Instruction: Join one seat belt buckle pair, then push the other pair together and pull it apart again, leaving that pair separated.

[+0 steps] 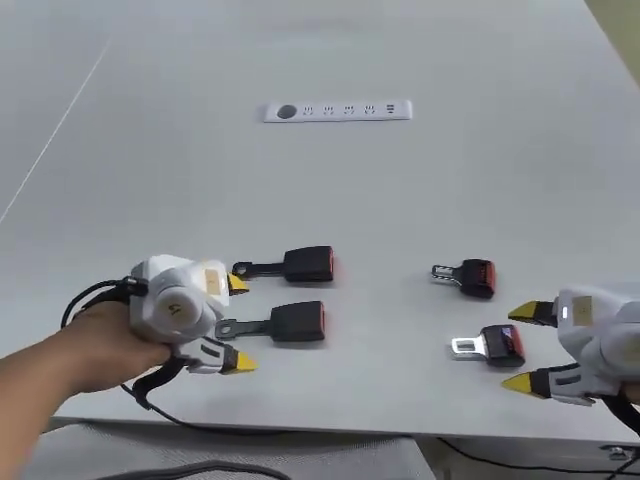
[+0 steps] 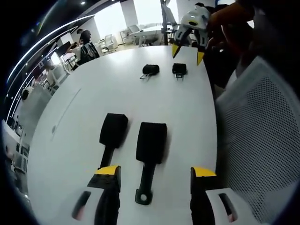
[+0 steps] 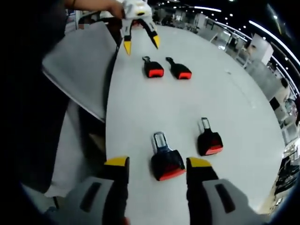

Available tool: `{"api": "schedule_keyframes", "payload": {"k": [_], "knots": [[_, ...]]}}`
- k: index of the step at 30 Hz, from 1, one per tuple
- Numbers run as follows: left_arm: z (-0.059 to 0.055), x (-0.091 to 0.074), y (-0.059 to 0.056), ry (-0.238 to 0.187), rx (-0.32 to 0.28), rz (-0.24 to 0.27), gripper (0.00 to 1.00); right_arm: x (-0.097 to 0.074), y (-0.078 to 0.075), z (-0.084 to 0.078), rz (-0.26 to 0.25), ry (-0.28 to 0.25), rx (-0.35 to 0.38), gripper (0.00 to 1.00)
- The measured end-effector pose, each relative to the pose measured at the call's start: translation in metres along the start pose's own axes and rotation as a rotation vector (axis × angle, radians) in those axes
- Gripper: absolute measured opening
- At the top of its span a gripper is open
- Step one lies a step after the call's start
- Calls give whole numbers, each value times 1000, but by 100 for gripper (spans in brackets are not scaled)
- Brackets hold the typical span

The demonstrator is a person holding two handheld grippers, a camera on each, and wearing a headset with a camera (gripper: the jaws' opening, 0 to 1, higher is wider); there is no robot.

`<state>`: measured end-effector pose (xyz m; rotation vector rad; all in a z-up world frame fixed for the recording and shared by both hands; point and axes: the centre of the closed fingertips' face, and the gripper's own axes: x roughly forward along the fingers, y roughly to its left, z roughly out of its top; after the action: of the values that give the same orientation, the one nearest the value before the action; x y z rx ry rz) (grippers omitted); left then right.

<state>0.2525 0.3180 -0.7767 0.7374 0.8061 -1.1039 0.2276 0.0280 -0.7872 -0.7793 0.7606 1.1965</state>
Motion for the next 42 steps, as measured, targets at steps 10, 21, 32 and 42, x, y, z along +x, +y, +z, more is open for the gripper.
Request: {"api": "schedule_keyframes", "payload": {"k": [10, 21, 32, 42], "knots": [[9, 24, -1, 18, 30, -44, 55, 13, -12, -10, 45, 38, -8, 42], [19, 42, 1, 42, 49, -82, 55, 23, -14, -25, 93, 104, -47, 38], [16, 54, 6, 89, 79, -104, 50, 30, -17, -27, 111, 119, -53, 35], [8, 53, 1, 116, 119, -143, 35, 31, -18, -27, 129, 129, -32, 34]]}}
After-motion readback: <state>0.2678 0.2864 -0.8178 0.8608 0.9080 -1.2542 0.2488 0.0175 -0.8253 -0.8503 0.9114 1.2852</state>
